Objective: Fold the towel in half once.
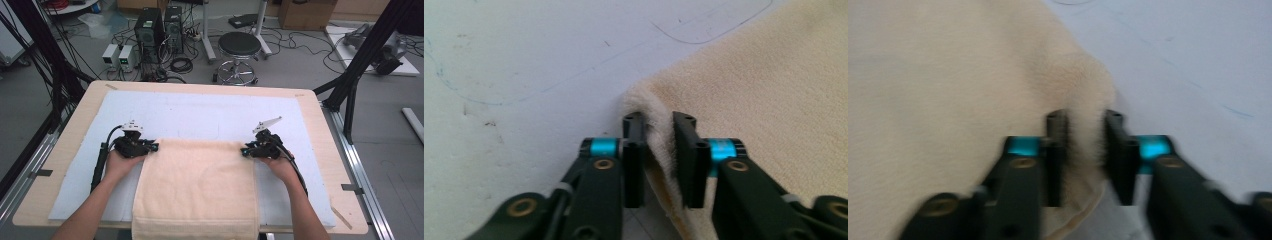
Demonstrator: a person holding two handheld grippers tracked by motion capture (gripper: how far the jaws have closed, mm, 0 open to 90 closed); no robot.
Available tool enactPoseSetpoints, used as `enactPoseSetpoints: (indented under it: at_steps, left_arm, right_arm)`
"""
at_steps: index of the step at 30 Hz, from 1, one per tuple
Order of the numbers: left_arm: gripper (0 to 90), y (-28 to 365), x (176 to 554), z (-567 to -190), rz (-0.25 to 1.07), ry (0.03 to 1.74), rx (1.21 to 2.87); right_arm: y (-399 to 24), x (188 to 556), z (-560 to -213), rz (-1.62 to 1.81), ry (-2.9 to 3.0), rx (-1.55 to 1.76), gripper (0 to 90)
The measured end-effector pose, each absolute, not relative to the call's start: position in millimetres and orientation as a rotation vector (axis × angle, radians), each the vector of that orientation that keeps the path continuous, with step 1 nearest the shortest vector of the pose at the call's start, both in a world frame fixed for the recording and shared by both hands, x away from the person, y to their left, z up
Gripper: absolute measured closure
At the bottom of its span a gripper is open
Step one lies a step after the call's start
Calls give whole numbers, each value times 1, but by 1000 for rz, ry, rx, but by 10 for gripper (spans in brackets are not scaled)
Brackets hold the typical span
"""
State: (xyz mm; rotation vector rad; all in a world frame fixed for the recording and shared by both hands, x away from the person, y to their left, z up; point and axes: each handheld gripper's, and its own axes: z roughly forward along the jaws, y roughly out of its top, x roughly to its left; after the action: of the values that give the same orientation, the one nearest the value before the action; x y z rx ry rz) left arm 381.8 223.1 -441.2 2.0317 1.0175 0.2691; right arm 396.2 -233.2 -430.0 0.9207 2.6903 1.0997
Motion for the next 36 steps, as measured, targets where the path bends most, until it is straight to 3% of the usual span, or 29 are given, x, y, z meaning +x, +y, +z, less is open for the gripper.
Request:
enactPoseSetpoints:
  at_steps: [2, 7, 16, 18, 20, 22, 28, 36]
  left_arm:
    - [824, 222, 383, -441, 286, 1033, 2019]
    - [841, 220, 396, -434, 350, 1076, 1997]
    - [841, 214, 443, -368, 527, 1090, 1886]
    - [826, 211, 452, -357, 556, 1083, 1904]
    - [688, 210, 458, -354, 562, 1106, 1916]
    - [652, 214, 457, -354, 547, 1090, 1926]
    - [572, 225, 440, -361, 485, 1052, 1930]
    - [503, 224, 389, -370, 439, 911, 1987]
  right_arm:
    - [-229, 396, -428, 1058, 2702, 878, 819]
    - [-223, 408, -415, 1027, 2681, 878, 831]
    - [-220, 456, -361, 1016, 2507, 940, 829]
    - [-220, 467, -349, 1002, 2470, 968, 752]
    - [-221, 473, -347, 984, 2442, 1003, 617]
    - [-223, 474, -348, 991, 2451, 994, 568]
    - [-228, 459, -359, 1023, 2485, 979, 475]
    - [-224, 412, -361, 1076, 2529, 891, 368]
